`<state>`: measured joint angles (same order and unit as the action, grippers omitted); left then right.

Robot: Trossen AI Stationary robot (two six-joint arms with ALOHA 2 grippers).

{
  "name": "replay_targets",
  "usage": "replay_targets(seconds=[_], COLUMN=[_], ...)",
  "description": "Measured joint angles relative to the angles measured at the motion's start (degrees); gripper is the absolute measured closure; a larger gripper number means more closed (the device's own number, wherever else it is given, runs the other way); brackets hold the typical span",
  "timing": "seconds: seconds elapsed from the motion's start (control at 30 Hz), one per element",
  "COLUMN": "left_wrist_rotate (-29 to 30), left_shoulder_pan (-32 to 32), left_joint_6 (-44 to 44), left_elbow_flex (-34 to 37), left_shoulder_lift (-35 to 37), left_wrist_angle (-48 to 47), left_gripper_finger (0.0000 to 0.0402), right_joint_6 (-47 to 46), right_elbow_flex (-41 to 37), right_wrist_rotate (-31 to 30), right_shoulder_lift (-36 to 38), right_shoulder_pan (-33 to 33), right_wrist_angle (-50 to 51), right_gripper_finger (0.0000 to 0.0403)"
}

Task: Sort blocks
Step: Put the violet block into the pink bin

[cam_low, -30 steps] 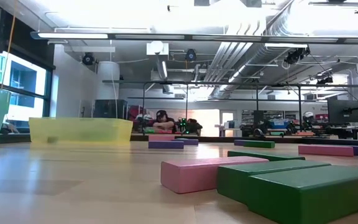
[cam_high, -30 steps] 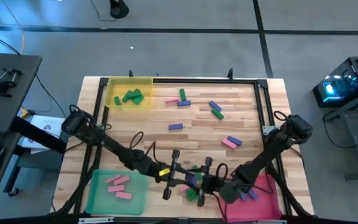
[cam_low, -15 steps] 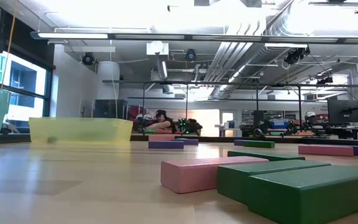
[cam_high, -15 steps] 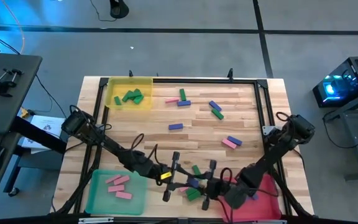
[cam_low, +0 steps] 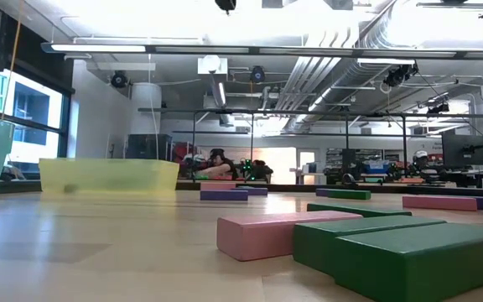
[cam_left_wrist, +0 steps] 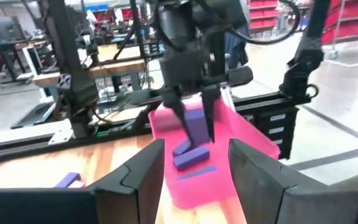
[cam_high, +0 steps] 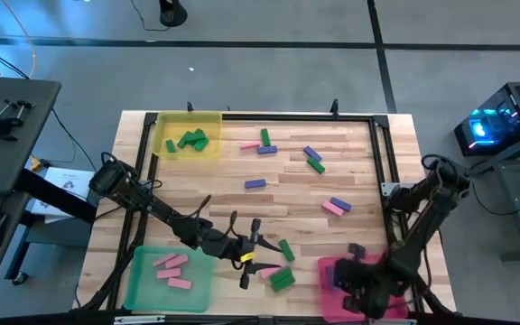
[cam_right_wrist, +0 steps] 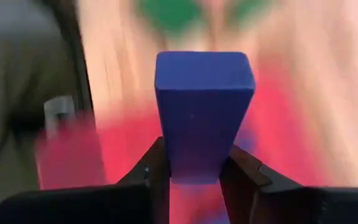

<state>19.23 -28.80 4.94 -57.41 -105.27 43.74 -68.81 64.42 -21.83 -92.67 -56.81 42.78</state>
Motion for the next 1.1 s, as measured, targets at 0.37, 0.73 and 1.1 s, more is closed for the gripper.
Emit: replay_targets(seconds=[0.37, 0.73, 1.1], left_wrist_rotate=[1.7, 1.7, 1.7], left_shoulder_pan=[0.0, 0.0, 0.0], left_joint_6=[-0.3, -0.4, -1.4], left_elbow_flex=[0.0, 0.0, 0.0], left_shoulder_lift=[0.0, 0.0, 0.0], left_wrist_angle=[-1.1, -2.7, -3.5], left_gripper_finger=[0.0239, 0.0239, 0.0238], right_joint_6=[-13.7, -13.7, -7.8], right_elbow_flex=[-0.1, -0.1, -0.1], right_wrist_rotate=[26.1, 27.3, 27.4], right_shoulder_lift=[-6.3, -6.3, -6.3], right_shoulder_pan=[-4.4, -1.7, -0.8], right_wrist_angle=[5.5, 5.6, 5.9], right_gripper_finger=[0.0312, 0.0295, 0.0199])
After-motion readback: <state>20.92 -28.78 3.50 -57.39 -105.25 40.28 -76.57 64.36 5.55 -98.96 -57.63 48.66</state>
